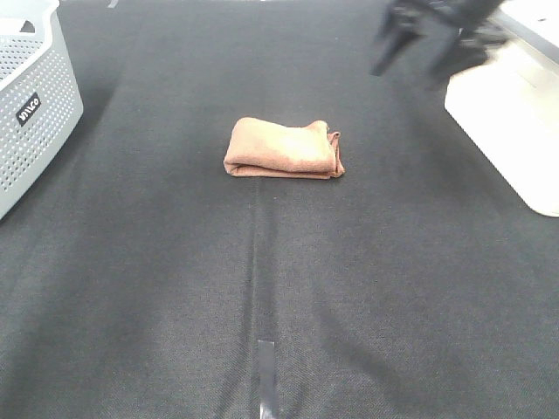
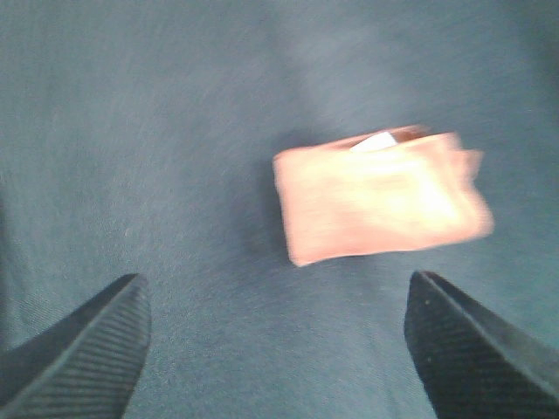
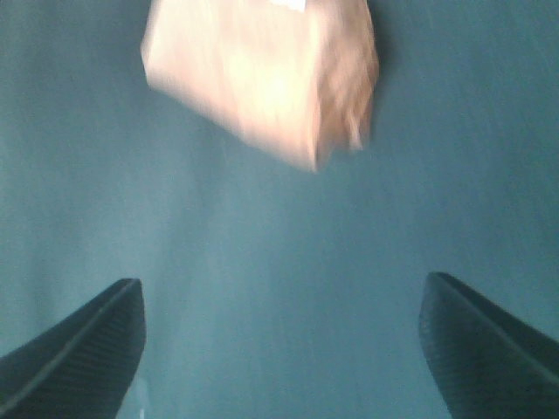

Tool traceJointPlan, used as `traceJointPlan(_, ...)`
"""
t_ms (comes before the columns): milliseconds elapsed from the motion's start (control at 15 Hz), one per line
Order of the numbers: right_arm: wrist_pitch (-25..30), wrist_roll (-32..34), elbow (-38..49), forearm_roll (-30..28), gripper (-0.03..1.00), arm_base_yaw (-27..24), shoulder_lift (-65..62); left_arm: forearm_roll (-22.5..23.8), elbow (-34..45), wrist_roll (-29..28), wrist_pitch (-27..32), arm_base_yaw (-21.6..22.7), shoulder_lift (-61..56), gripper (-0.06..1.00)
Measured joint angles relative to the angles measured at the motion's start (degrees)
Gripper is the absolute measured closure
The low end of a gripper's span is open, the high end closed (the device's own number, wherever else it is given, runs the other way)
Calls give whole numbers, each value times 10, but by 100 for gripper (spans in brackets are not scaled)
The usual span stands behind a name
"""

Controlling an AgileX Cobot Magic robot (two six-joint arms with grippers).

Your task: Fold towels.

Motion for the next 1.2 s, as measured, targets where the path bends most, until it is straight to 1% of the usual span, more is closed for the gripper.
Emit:
traceJointPlan(67,1,0,62,-15,16,0,-62,21,34,-1,0,-14,-34,18)
traceJointPlan(200,3,0,142,-25,16,0,-144,32,114,-4,0,-23,-98,18)
traceJointPlan(333,2,0,225,-29,16,0,-230,36,239,-5,-1,-28,-182,18)
traceJointPlan(533,0,0,377,-29,16,1,-396,38,428,-6,1,-28,-333,18)
traceJointPlan(600,-6,0,427,-29,16,1,-452,38,511,-9,1,-28,-403,18)
traceJointPlan(800,-16,1,574,-29,16,1,-641,38,672,-21,2,-28,-590,18)
traceJointPlan(1000,-16,1,675,-36,16,1,-838,37,787,-22,3,-28,-766,18)
traceJointPlan(1200,-15,14,722,-69,16,1,-1011,34,871,-22,4,-28,-938,18)
